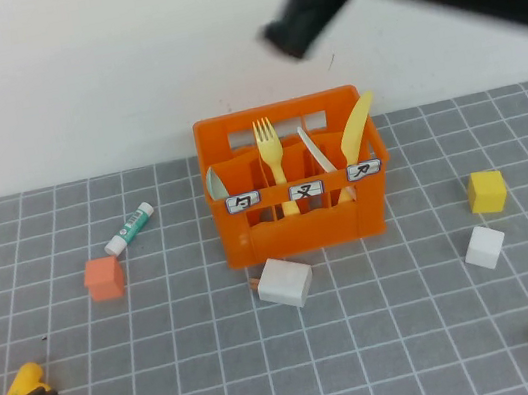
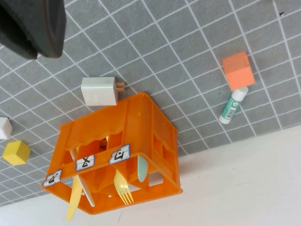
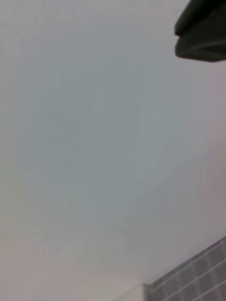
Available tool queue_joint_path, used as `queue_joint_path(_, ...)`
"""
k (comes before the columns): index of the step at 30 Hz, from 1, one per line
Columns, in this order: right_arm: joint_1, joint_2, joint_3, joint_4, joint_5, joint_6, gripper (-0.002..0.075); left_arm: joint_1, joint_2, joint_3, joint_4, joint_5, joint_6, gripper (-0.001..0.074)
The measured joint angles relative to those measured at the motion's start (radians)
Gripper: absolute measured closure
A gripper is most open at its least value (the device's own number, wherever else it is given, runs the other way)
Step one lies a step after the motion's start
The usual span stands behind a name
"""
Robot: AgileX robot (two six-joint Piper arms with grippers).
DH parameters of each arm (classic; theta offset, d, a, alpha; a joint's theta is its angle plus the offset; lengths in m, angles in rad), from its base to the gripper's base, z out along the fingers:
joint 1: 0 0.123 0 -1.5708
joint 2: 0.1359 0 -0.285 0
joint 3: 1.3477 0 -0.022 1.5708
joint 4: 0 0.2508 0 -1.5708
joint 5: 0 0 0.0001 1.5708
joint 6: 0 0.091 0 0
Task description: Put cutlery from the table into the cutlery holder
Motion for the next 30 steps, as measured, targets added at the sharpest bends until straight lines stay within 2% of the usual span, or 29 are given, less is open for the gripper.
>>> queue_joint_path(5,0.0,-0.188,0.0,-0.002,0.256,-0.07,0.0727,0.0,-0.002,0.001,0.002,-0.012,-0.002,0.0735)
queue_joint_path(12,0.0,-0.428,0.054,-0.004,0.481,-0.138,0.0727,0.0,-0.07,0.004,0.003,-0.071,-0.002,0.0735)
queue_joint_path(22,0.0,-0.815,0.513,-0.004,0.542,-0.136,0.0727,0.0,-0.146,0.092,0.019,-0.149,0.001,0.0735)
queue_joint_path(30,0.0,-1.106,0.878,-0.004,0.621,0.035,0.0727,0.0,-0.148,0.102,0.035,-0.156,0.001,0.0735)
